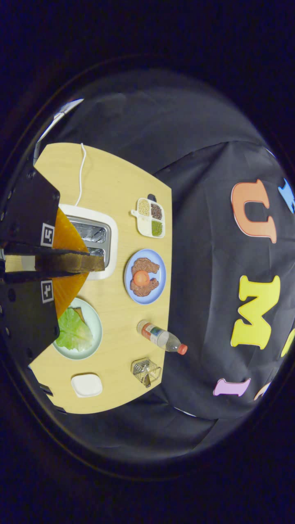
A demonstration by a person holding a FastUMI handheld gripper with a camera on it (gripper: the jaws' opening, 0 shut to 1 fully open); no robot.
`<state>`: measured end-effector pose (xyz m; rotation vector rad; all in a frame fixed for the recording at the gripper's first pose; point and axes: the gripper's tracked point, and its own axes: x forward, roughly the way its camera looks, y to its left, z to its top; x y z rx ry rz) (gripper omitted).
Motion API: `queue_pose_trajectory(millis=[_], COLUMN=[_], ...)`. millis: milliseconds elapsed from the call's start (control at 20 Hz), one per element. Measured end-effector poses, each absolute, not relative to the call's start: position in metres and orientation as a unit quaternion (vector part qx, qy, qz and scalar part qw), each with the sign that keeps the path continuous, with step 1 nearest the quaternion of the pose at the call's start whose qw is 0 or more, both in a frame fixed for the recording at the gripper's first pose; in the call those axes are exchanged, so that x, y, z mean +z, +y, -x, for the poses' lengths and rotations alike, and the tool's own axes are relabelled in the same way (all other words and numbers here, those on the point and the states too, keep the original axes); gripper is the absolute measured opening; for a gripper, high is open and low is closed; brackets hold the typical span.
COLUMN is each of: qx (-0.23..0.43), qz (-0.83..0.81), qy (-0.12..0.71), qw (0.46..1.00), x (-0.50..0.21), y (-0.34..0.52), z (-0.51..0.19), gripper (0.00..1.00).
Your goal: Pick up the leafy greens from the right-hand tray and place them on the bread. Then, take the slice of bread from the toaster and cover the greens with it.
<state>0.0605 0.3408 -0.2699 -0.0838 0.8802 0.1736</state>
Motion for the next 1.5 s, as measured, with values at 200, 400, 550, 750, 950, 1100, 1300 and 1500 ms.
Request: queue_pose_trajectory(millis=[200,400,550,750,950,1100,1300,1500], qx=[0.099,0.094,0.081,0.068,0.083,0.110,0.134,0.135], qz=[0.026,0.027,0.038,0.043,0.041,0.038,0.013,0.018], qy=[0.403,0.386,0.396,0.421,0.452,0.460,0.477,0.499], qw=[0.910,0.917,0.914,0.904,0.887,0.880,0.869,0.856], x=[-0.231,-0.220,-0.238,-0.272,-0.308,-0.330,-0.359,-0.392], y=[0.315,0.274,0.241,0.206,0.197,0.201,0.207,0.197], z=[-0.061,-0.070,-0.080,-0.091,-0.093,-0.096,-0.099,-0.101], gripper=[0.15,0.15,0.15,0.15,0.15,0.15,0.15,0.15])
